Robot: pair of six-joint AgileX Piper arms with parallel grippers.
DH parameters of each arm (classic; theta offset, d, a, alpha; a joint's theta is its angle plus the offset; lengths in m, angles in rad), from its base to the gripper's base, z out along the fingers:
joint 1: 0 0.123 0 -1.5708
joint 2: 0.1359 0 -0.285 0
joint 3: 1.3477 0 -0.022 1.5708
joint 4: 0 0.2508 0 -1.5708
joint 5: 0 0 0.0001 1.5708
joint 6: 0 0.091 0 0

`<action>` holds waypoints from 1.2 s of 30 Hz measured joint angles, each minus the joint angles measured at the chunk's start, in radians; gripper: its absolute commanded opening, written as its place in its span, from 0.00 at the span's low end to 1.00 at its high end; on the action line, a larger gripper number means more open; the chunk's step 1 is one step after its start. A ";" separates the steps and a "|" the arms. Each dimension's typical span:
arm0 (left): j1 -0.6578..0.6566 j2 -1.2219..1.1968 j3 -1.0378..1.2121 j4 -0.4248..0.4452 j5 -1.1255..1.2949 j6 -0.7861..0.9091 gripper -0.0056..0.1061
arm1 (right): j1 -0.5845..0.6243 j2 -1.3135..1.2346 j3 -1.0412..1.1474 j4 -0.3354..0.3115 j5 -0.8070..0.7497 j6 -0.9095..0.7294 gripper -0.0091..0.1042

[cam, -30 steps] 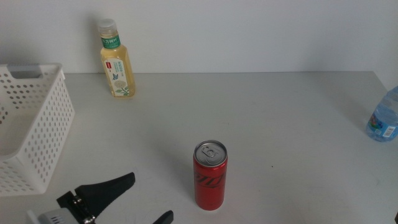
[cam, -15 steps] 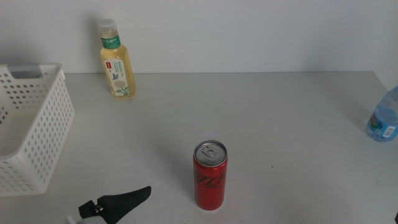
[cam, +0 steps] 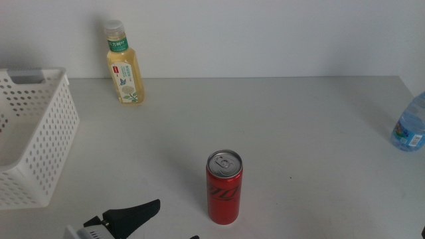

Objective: Use arms to grab the bottles and put them into the dustbin to the left of the table.

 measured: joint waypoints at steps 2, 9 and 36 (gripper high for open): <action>0.000 0.000 0.000 -0.010 0.000 -0.001 0.88 | 0.000 0.000 0.000 0.000 0.000 0.000 0.91; 0.000 0.000 -0.058 -0.055 0.015 0.044 0.88 | 0.000 0.000 0.000 0.000 0.000 0.000 0.91; 0.325 0.328 -0.303 0.364 0.056 -0.148 0.88 | 0.000 0.000 0.000 0.000 0.000 0.000 0.91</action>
